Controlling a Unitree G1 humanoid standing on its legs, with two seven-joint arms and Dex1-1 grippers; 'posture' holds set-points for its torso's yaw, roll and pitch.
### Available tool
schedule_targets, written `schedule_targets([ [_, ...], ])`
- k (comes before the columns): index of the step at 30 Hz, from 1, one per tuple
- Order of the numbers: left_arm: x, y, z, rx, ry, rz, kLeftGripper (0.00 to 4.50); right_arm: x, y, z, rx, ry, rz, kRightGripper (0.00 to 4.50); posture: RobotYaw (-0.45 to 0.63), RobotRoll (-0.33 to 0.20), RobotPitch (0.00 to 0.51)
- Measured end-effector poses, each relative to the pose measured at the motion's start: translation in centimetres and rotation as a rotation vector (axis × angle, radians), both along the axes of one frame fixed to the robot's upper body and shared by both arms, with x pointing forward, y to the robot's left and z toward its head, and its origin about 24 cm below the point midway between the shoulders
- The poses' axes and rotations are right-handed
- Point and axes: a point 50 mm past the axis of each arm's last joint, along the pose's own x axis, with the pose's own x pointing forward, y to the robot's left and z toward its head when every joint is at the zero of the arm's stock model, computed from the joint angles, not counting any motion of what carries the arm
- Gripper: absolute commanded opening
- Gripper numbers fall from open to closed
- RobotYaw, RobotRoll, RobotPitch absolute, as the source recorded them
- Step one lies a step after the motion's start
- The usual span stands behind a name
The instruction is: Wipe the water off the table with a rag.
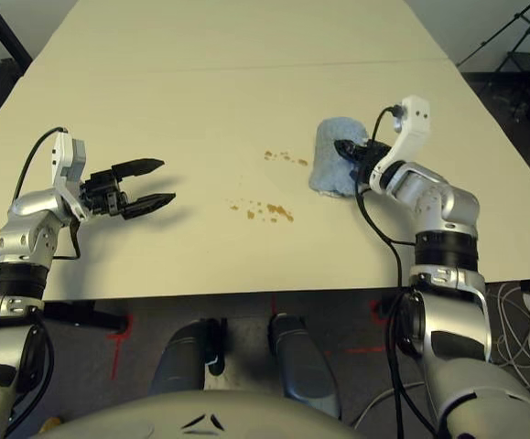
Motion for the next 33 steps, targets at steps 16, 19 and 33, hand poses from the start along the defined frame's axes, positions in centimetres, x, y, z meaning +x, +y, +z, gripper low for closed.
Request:
schedule_targets([
  [16, -0.4, 0.3, -0.5, 0.008, 0.017, 0.008, 4.50, 1.7, 5.6, -1.4, -0.074, 0.019, 0.143, 0.12, -0.19, 0.000, 0.132],
  [19, -0.5, 0.3, -0.6, 0.008, 0.018, 0.008, 4.50, 2.0, 7.0, -1.5, -0.065, 0.021, 0.176, 0.12, -0.19, 0.000, 0.132],
  [33, -0.6, 0.2, -0.3, 0.014, 0.005, 0.013, 4.50, 2.7, 12.1, -1.1, -0.078, 0.002, 0.324, 0.12, -0.17, 0.000, 0.140],
])
